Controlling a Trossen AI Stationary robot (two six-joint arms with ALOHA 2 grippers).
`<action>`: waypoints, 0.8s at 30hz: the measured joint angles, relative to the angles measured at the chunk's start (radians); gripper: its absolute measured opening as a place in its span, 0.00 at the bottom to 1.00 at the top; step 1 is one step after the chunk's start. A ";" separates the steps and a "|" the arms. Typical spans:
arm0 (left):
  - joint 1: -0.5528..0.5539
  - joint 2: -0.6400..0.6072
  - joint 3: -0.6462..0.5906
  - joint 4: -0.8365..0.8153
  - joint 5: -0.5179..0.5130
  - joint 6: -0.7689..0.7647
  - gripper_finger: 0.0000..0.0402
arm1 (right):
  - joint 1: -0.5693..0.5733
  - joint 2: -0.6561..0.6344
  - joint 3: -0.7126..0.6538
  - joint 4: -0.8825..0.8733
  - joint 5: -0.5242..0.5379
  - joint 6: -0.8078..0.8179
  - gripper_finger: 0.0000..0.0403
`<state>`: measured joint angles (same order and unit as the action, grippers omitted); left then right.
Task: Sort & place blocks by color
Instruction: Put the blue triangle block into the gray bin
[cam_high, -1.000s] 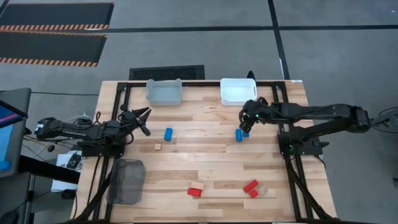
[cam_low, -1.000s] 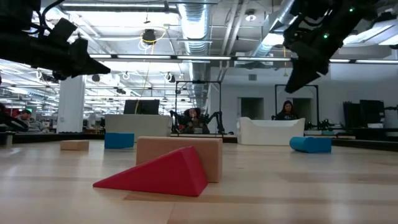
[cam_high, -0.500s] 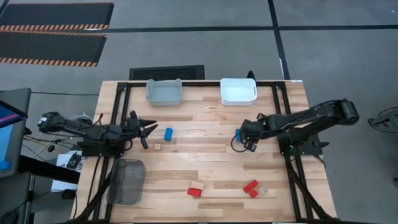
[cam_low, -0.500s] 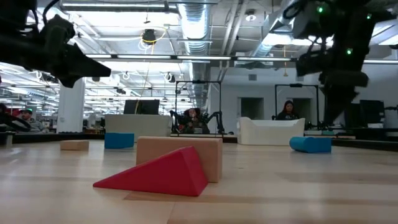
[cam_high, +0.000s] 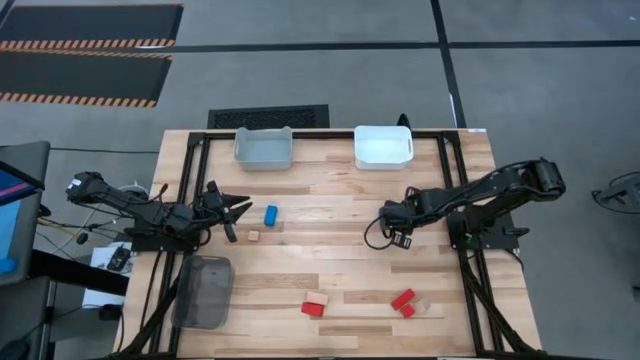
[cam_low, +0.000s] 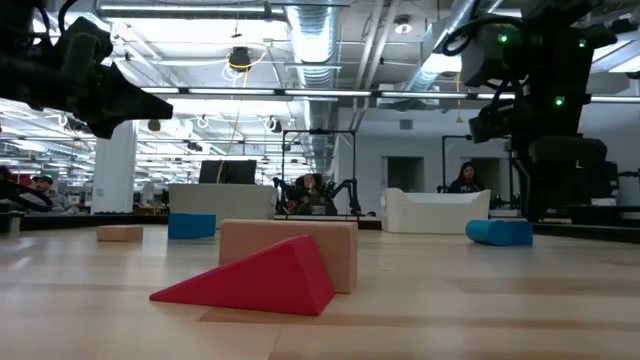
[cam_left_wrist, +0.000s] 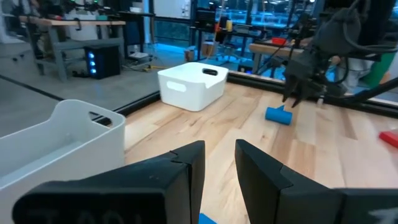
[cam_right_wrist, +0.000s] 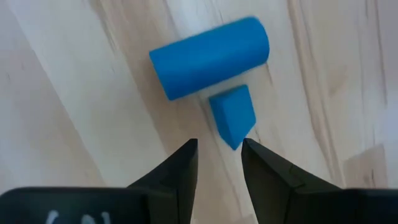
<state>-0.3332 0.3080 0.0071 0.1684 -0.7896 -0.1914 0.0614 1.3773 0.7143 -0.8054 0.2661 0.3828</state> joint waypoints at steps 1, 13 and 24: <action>0.000 0.000 0.000 -0.001 -0.003 0.000 0.20 | -0.006 0.000 0.000 0.008 0.000 -0.015 0.37; 0.000 0.000 0.000 -0.053 -0.008 -0.032 0.20 | -0.070 0.012 0.000 0.052 -0.012 -0.075 0.33; 0.000 0.000 0.000 -0.050 -0.008 -0.038 0.20 | -0.067 0.017 -0.055 0.092 -0.033 -0.078 0.27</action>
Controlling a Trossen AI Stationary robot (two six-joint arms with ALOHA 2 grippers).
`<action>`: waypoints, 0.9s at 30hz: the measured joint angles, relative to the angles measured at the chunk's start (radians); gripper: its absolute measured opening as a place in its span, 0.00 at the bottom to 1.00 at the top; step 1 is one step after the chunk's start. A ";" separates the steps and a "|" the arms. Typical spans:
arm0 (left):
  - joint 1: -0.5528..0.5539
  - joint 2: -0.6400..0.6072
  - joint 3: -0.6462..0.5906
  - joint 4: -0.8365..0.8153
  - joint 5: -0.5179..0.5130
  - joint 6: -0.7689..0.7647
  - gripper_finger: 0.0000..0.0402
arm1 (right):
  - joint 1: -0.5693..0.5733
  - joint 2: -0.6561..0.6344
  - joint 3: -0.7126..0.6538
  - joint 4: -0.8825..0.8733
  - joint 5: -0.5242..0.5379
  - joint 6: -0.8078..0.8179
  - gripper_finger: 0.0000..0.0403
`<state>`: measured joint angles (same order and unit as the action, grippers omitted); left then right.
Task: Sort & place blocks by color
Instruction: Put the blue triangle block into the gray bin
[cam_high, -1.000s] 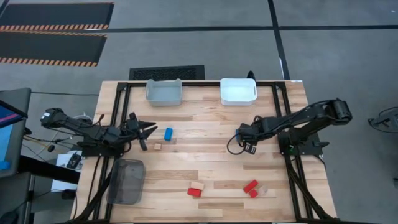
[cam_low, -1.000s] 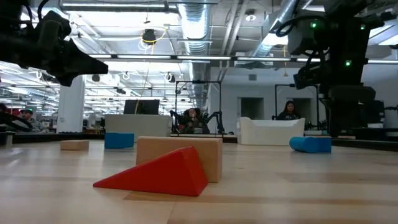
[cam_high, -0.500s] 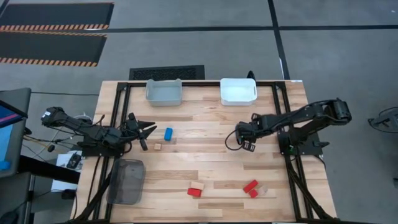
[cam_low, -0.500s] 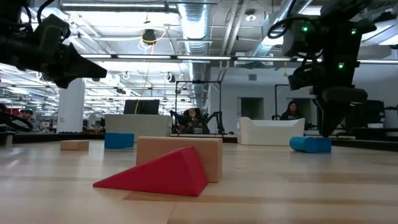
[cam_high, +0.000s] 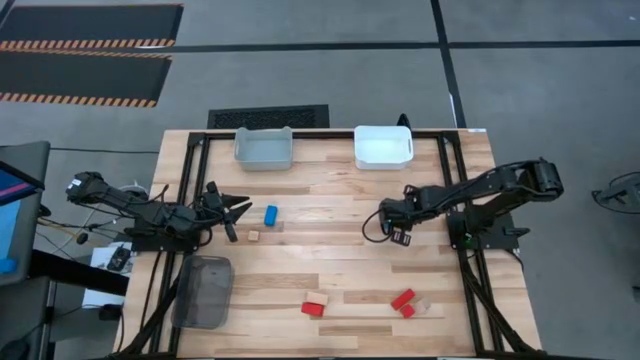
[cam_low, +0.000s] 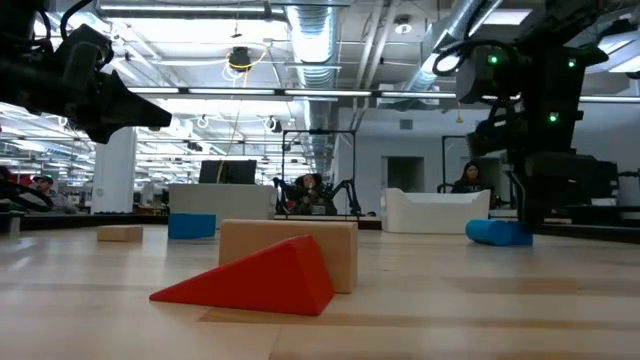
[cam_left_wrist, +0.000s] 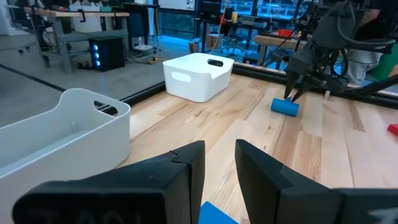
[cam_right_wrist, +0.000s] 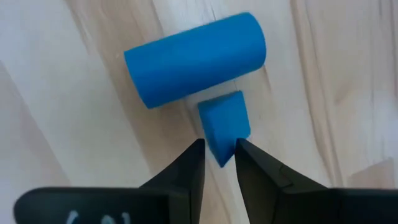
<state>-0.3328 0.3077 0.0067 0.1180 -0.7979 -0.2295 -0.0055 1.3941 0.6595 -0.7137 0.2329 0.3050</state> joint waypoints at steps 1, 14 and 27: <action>0.000 0.000 0.000 0.001 0.000 0.000 0.20 | 0.000 0.000 -0.009 0.012 0.000 0.000 0.27; 0.000 0.000 0.000 0.001 0.000 -0.010 0.20 | 0.002 -0.004 -0.038 0.098 0.031 0.000 0.08; 0.001 0.000 0.000 -0.001 -0.002 -0.049 0.20 | 0.003 -0.216 -0.042 0.063 0.071 0.000 0.02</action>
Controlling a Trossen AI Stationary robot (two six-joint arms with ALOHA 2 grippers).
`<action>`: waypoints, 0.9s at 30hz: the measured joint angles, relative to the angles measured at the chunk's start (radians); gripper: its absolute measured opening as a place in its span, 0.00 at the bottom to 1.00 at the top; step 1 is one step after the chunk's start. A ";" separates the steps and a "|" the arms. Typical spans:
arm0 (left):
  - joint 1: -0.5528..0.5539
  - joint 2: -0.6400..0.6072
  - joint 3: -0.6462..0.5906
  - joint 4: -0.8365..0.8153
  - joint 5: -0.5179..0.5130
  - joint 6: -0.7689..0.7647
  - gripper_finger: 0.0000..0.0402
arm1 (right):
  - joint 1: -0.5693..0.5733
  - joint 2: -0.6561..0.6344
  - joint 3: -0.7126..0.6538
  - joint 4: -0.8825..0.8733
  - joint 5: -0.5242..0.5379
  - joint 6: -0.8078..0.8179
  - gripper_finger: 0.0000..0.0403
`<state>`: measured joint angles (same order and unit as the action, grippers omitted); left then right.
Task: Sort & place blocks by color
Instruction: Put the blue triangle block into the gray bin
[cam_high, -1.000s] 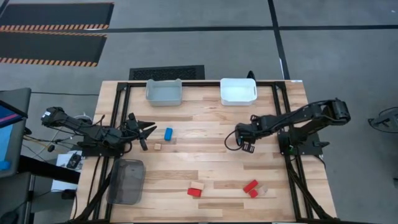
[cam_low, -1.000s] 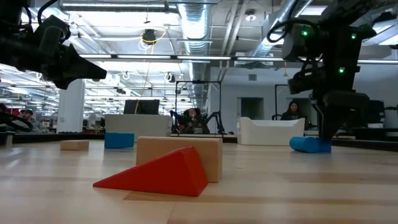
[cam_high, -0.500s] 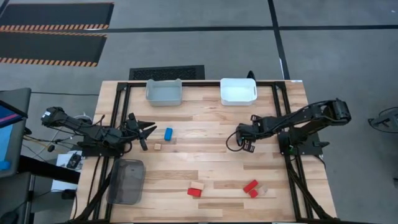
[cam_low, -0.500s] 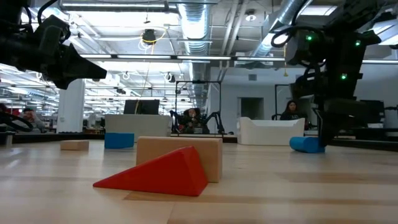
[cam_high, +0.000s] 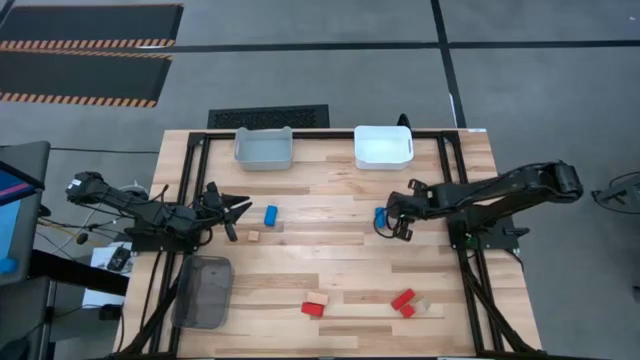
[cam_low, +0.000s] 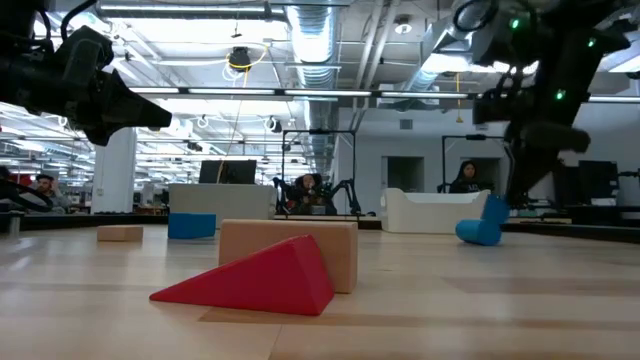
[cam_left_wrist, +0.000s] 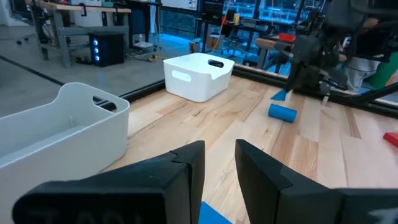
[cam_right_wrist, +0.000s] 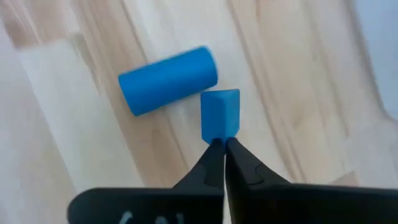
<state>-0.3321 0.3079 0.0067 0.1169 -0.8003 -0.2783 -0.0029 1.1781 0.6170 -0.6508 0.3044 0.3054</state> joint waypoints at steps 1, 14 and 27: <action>0.000 0.000 0.000 0.000 0.000 -0.005 0.20 | 0.000 -0.020 0.000 0.002 0.002 0.000 0.01; 0.000 0.000 0.000 0.005 -0.021 -0.009 0.20 | -0.039 -0.008 0.002 0.555 -0.054 -0.187 0.00; 0.000 0.000 0.000 -0.057 -0.165 -0.055 0.20 | -0.224 0.368 0.247 0.948 -0.213 -0.334 0.01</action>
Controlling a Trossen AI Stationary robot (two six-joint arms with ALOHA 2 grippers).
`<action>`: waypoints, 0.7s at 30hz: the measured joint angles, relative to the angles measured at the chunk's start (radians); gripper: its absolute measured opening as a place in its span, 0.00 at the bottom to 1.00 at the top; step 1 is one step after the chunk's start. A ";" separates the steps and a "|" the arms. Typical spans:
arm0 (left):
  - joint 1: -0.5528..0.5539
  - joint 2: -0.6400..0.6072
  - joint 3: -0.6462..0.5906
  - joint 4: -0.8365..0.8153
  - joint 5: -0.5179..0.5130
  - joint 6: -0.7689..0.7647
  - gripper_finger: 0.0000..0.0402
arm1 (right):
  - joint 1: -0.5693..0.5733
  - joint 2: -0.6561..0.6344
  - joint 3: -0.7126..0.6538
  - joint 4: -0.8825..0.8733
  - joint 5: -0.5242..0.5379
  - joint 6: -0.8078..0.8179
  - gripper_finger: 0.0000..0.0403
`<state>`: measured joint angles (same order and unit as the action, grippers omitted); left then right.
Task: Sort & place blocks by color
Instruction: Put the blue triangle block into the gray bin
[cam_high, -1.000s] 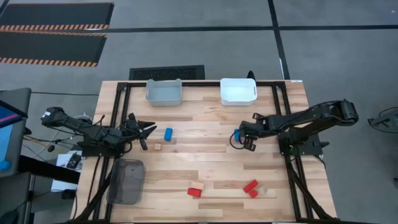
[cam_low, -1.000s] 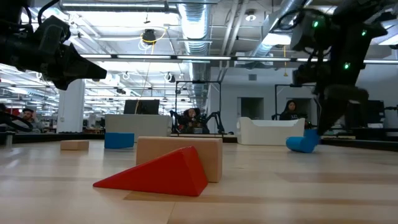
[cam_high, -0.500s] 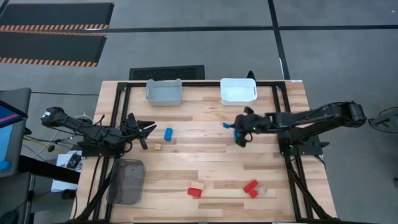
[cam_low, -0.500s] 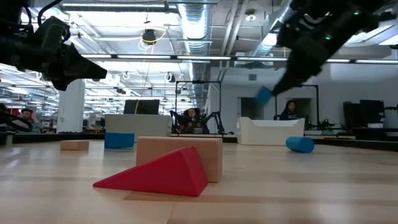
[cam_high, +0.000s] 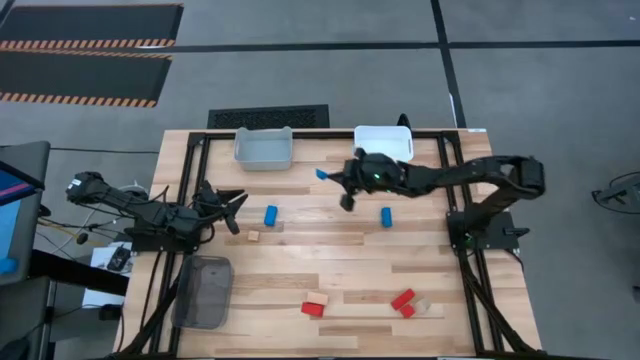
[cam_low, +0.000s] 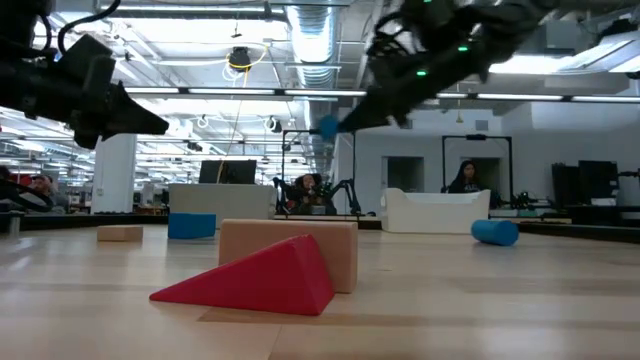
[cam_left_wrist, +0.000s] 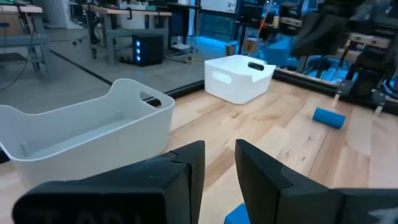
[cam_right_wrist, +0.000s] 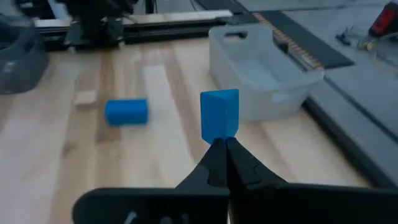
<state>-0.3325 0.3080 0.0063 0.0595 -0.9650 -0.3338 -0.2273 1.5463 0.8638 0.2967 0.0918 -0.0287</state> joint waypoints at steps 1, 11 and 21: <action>0.000 0.000 0.000 0.001 -0.001 0.000 0.20 | -0.010 0.032 0.038 0.001 -0.012 -0.015 0.01; 0.000 0.030 0.000 -0.002 -0.019 -0.034 0.20 | -0.112 0.347 0.435 -0.078 -0.152 -0.035 0.01; 0.000 0.191 0.000 -0.002 -0.032 -0.143 0.20 | -0.159 0.594 0.798 -0.361 -0.188 -0.075 0.01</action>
<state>-0.3328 0.4987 0.0067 0.0578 -0.9971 -0.4768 -0.3867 2.1401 1.6620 -0.0639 -0.0962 -0.1034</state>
